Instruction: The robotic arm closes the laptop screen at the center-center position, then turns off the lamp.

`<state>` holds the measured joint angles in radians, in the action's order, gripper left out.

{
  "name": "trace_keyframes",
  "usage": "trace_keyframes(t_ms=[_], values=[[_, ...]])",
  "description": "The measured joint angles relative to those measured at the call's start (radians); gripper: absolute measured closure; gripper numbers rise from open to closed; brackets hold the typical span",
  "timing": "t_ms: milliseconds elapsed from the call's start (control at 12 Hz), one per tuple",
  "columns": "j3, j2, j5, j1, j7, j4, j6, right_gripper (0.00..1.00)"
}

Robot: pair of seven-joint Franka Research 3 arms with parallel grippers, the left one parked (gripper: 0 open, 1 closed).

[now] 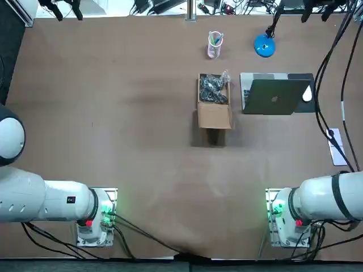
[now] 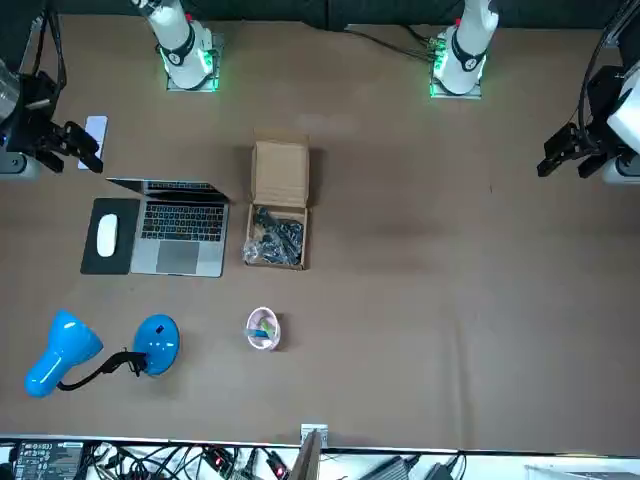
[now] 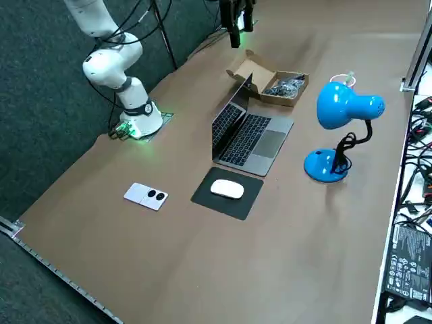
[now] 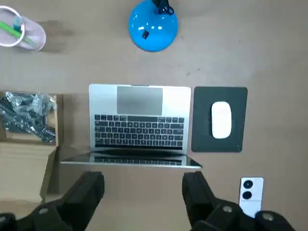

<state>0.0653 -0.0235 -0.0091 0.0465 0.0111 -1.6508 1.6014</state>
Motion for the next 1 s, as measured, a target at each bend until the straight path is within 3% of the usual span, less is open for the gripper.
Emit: trace_keyframes(t_ms=[250,833,917,1000], values=[[0.001,-0.063,0.0,-0.005,0.0,-0.047,-0.027,0.0],[0.003,-0.334,0.0,-0.012,0.001,-0.364,-0.024,0.02],[0.004,-0.366,0.001,-0.012,0.001,-0.407,-0.017,0.07],[0.004,-0.395,0.001,-0.013,0.001,-0.448,-0.008,0.19]])
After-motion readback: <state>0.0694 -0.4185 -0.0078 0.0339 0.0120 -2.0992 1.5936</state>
